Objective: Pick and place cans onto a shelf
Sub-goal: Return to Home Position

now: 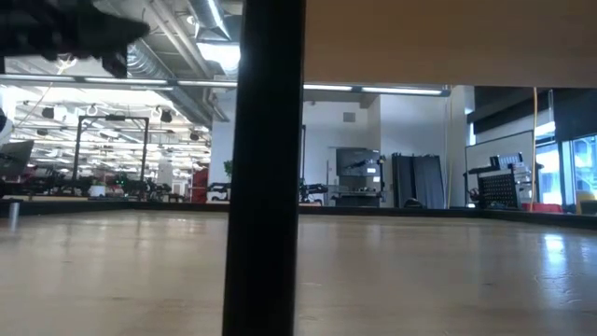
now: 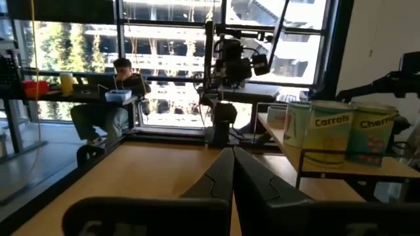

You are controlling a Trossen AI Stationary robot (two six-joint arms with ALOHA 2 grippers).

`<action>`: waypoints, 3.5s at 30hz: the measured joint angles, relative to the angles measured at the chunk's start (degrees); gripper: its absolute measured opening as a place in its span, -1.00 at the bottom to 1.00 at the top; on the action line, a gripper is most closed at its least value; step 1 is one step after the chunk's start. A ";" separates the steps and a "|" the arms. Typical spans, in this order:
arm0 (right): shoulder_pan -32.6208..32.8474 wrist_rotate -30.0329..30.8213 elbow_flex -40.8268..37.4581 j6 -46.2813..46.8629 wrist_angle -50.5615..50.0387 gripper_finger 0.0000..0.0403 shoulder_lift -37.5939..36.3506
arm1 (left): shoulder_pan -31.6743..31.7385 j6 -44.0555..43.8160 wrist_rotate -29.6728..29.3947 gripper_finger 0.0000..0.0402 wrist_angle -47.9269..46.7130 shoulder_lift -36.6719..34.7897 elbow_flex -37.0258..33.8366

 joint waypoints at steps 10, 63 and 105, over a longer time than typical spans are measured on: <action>0.02 -2.98 -7.11 -0.51 9.08 -0.95 -0.02 | 0.00 0.48 -0.28 -1.00 9.33 -0.01 -9.23; 0.00 -2.90 -19.04 -0.29 13.78 -0.95 0.17 | -0.01 6.58 -1.81 -1.00 6.93 0.02 -10.21; 0.01 -2.90 -19.04 -0.31 13.82 -0.95 0.19 | -0.01 6.58 -1.83 -1.00 6.93 0.02 -10.21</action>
